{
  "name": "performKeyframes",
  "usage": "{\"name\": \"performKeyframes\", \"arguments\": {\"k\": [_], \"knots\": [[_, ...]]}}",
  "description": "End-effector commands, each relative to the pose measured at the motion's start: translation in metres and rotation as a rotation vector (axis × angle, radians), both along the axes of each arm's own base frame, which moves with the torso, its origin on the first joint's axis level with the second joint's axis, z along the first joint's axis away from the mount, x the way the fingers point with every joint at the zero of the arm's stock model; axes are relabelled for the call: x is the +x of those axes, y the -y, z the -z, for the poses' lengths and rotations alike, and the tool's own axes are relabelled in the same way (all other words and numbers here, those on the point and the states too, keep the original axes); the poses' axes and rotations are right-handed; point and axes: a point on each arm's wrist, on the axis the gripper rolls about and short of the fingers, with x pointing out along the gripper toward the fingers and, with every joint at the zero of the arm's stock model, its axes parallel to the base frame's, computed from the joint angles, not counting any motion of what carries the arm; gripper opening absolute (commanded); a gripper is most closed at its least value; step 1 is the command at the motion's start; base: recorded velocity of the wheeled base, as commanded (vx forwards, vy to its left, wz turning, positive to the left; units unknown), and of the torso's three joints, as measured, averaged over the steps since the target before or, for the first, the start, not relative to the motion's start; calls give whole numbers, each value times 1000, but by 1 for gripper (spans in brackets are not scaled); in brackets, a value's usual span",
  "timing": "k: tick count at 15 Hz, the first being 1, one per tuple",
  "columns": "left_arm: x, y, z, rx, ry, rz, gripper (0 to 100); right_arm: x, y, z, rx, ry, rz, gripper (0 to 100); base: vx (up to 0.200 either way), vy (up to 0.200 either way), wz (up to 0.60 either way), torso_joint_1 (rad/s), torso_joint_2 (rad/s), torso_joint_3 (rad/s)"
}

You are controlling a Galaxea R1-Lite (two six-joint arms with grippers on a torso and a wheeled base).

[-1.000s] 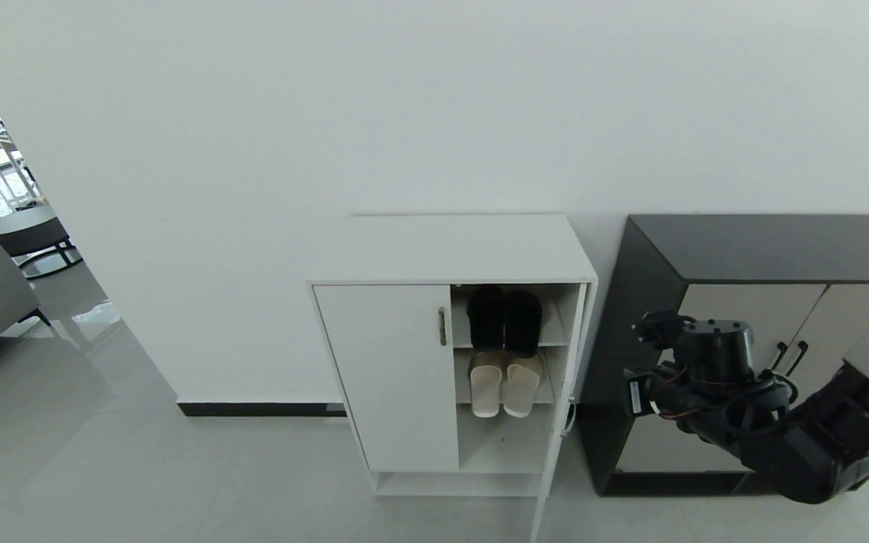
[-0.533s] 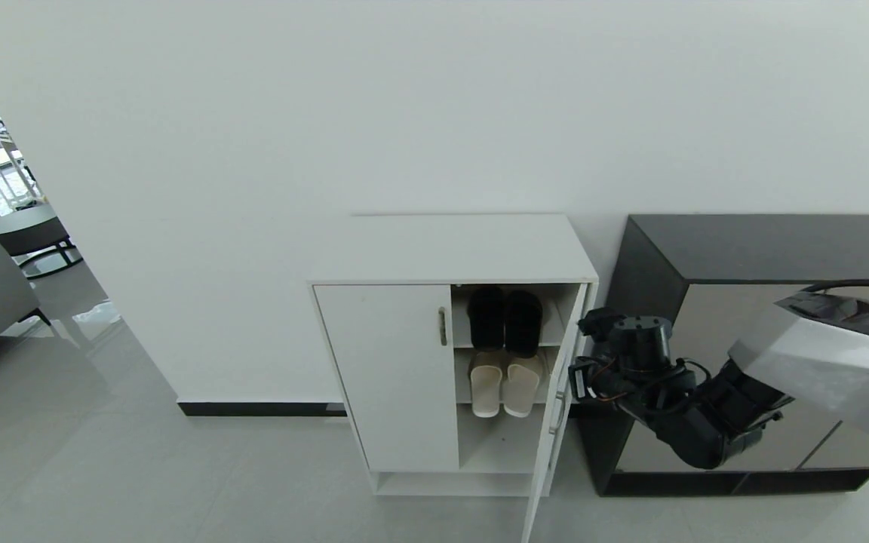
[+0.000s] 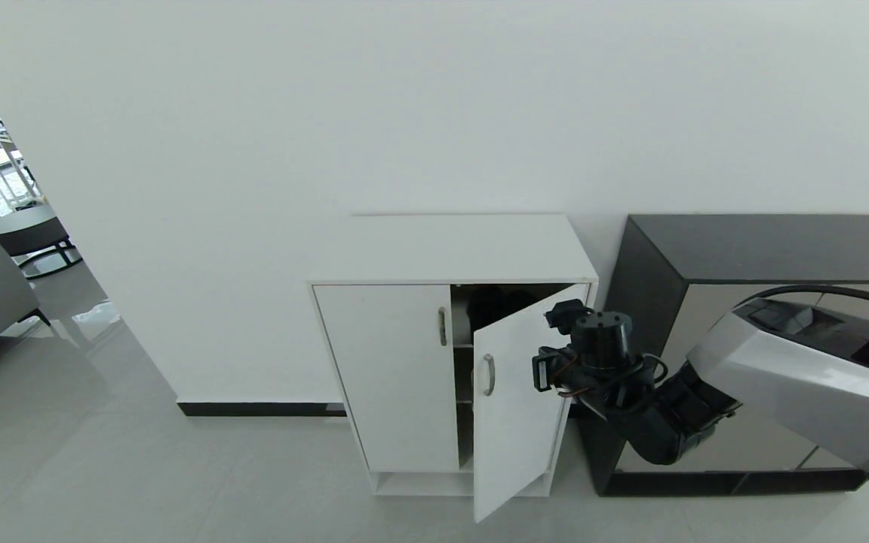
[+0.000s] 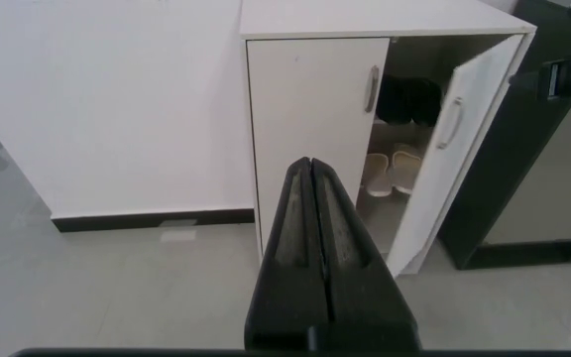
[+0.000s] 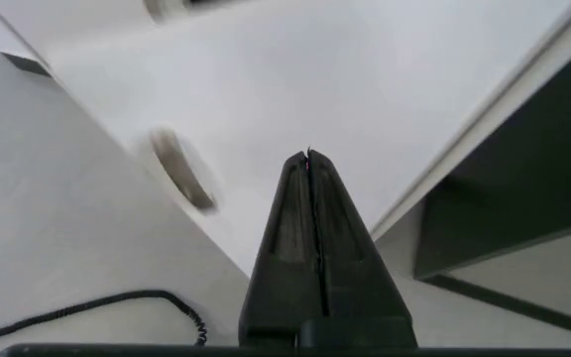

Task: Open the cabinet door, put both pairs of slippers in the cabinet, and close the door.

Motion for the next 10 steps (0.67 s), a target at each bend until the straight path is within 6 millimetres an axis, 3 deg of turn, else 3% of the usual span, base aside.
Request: {"name": "performKeyframes", "arguments": {"k": [1,5,6,10], "knots": [[0,0,0,0,-2,0,0,-4,2,1,-5,-9,-1,0,0,0,0,0,0,0],[0,0,0,3,0,1,0,-48,16,-2,-3,-8,-25,0,0,0,0,0,0,0],[0,0,0,3,-2,3,0,-67,25,-2,-3,-6,-33,0,0,0,0,0,0,0],[0,0,0,1,-2,3,0,-80,24,-10,18,31,-55,0,0,0,0,0,0,0]]}}
